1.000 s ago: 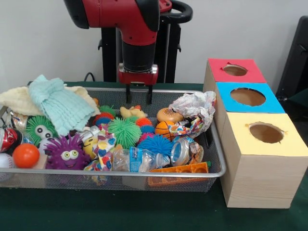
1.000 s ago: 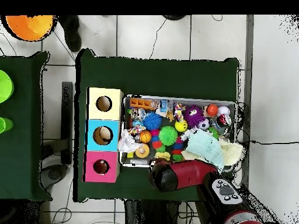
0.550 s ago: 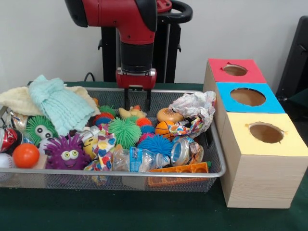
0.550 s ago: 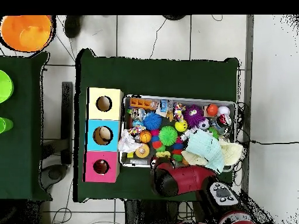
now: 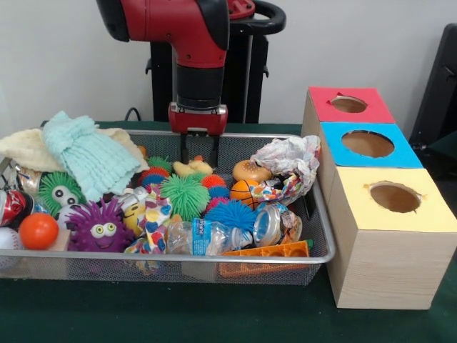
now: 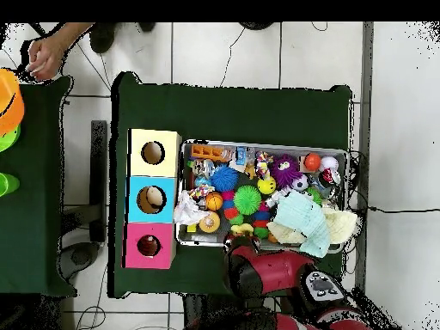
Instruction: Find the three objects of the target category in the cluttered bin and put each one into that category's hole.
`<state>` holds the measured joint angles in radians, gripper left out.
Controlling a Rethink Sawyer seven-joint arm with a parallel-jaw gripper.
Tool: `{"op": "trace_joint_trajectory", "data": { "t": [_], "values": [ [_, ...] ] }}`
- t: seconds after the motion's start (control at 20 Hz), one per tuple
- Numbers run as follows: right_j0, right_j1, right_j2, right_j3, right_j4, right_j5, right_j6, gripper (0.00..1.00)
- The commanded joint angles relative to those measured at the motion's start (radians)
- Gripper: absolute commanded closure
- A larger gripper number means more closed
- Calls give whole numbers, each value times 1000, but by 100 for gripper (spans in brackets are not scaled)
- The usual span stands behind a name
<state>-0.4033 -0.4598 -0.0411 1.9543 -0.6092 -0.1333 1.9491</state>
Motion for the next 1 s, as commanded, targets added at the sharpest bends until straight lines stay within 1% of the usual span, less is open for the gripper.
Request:
{"op": "trace_joint_trajectory", "data": {
  "t": [0.05, 0.35, 0.5, 0.55, 0.7, 0.9, 0.95, 1.0],
  "values": [
    [30, 133, -60, -102, 41, -145, 133, 0],
    [19, 183, -74, -129, 50, -162, 110, 0],
    [9, 228, -78, -157, 55, -220, 108, 0],
    [-2, 240, -71, -161, 50, -259, 111, 0],
    [-9, 251, -67, -162, 56, -306, 119, 0],
    [3, 273, -86, -165, 85, -395, 120, 0],
    [11, 280, -96, -166, 94, -421, 114, 100],
    [16, 284, -100, -167, 101, -438, 112, 100]
  ]
}}
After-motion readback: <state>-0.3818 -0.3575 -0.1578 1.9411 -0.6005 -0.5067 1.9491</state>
